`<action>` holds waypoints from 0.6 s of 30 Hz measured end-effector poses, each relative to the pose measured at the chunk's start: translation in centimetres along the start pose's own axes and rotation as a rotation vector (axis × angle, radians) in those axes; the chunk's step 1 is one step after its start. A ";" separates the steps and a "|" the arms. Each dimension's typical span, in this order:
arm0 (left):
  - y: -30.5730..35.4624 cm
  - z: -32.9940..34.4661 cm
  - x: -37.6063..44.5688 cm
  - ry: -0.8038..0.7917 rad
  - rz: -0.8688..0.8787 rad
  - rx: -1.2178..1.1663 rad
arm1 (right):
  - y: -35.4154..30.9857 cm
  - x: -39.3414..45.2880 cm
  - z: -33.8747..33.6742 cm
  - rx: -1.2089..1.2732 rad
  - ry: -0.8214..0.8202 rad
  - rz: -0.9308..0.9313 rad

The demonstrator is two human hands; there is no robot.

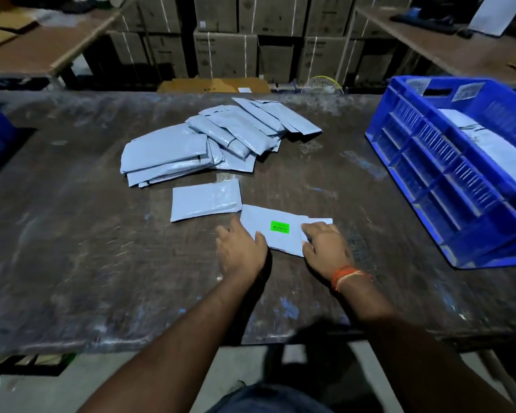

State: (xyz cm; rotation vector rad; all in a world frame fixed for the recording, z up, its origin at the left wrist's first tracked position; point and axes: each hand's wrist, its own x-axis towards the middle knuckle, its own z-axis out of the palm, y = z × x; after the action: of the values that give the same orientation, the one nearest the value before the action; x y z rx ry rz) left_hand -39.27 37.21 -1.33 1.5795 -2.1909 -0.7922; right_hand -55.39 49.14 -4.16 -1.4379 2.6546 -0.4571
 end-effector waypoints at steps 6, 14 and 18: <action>2.5 0.1 5.0 -0.189 0.265 -0.189 | -5.5 -4.8 0.4 0.462 0.096 0.080; 3.4 2.3 2.2 -0.166 0.255 0.206 | -3.1 -3.3 -0.8 0.853 0.147 0.339; 4.4 3.6 0.8 -0.203 0.393 0.307 | -0.6 -1.5 -2.5 0.851 0.208 0.353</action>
State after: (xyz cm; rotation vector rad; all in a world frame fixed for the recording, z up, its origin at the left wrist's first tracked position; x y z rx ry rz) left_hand -44.88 38.41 -1.57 1.1613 -2.7597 -0.5335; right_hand -54.63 50.62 -1.72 -0.6771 2.2624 -1.5022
